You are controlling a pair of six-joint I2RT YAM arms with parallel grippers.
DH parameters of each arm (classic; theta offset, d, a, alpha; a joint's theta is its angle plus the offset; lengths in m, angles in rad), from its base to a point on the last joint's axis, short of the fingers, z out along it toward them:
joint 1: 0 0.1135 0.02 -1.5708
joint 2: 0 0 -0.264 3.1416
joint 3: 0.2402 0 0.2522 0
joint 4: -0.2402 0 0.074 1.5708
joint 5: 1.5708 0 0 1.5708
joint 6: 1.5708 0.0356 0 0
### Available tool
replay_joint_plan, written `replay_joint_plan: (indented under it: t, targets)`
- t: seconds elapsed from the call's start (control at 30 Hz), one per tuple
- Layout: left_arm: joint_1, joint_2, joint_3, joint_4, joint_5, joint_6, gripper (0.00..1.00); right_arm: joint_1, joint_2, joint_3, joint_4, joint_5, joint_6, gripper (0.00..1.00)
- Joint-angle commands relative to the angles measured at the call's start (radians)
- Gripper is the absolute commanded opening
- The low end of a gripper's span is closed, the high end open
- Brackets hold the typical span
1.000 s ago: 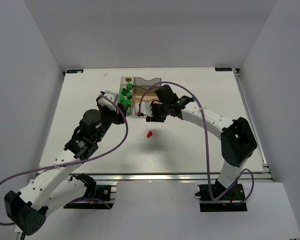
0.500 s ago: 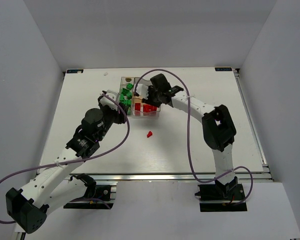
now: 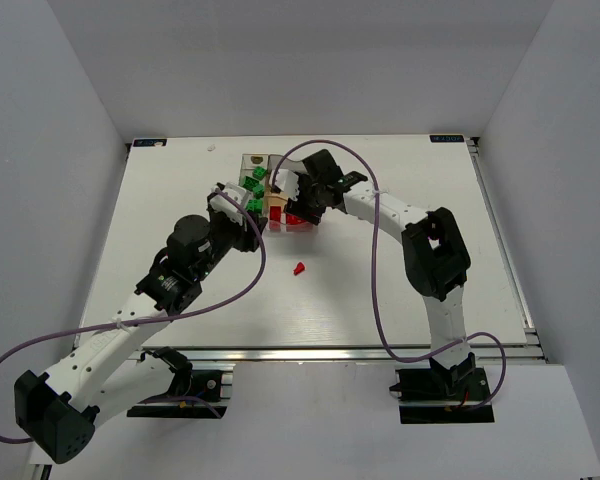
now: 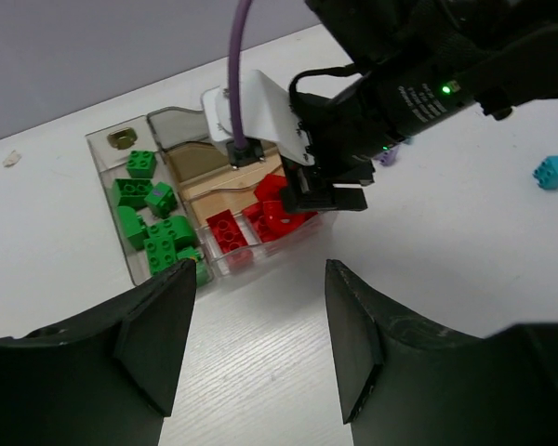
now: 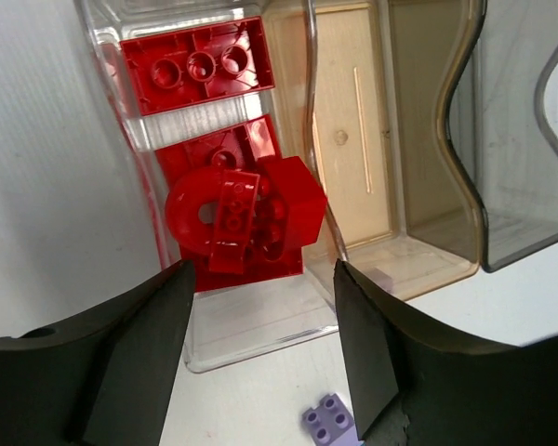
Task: Sort the legos into containers by color
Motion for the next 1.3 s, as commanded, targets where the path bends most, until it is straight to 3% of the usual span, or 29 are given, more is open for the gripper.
replay_joint_plan:
  t: [0.0,0.1,0.13,0.17,0.27,0.3,0.37,0.4,0.43,0.47,0.63,0.77,0.87,1.03,1.27]
  targets:
    - [0.002,0.013,-0.005,0.015,0.104,0.028,0.67,-0.018,-0.079,0.038,-0.020,-0.061,0.057,0.67]
    - [0.002,0.019,-0.013,0.046,0.190,0.037,0.54,-0.035,-0.155,0.000,-0.013,-0.094,0.119,0.66]
    - [0.002,0.022,-0.018,0.049,0.215,0.039,0.38,-0.045,-0.186,-0.025,0.006,-0.106,0.147,0.66]
    - [0.002,0.025,-0.019,0.051,0.228,0.040,0.29,-0.059,-0.228,-0.061,0.033,-0.115,0.206,0.65]
    - [0.002,0.052,-0.022,0.061,0.290,0.040,0.13,-0.093,-0.483,-0.282,0.225,-0.088,0.398,0.50]
    - [0.002,0.065,-0.021,0.061,0.308,0.040,0.12,-0.120,-0.542,-0.409,0.274,-0.045,0.458,0.45]
    - [0.002,0.121,-0.010,0.057,0.374,0.036,0.17,-0.136,-0.677,-0.525,0.362,-0.067,0.526,0.43]
    - [0.002,0.147,-0.004,0.052,0.388,0.029,0.22,-0.147,-0.709,-0.590,0.356,-0.153,0.543,0.47]
    - [-0.012,0.208,0.004,0.046,0.399,0.019,0.29,-0.177,-0.734,-0.611,0.308,-0.191,0.563,0.48]
    - [-0.012,0.247,0.025,0.029,0.373,0.014,0.44,-0.187,-0.771,-0.625,0.279,-0.286,0.589,0.50]
    - [-0.056,0.488,0.156,-0.130,0.332,-0.056,0.59,-0.257,-0.895,-0.749,0.247,-0.474,0.574,0.48]
    - [-0.099,0.598,0.203,-0.193,0.217,-0.078,0.64,-0.334,-0.964,-0.815,0.222,-0.544,0.517,0.66]
    - [-0.127,0.670,0.234,-0.239,0.121,-0.084,0.67,-0.360,-0.961,-0.792,0.175,-0.647,0.485,0.72]
    - [-0.162,0.776,0.303,-0.296,-0.050,-0.093,0.69,-0.372,-0.963,-0.798,0.147,-0.739,0.436,0.75]
    - [-0.173,0.890,0.398,-0.340,-0.121,-0.090,0.68,-0.377,-0.987,-0.800,0.132,-0.735,0.414,0.74]
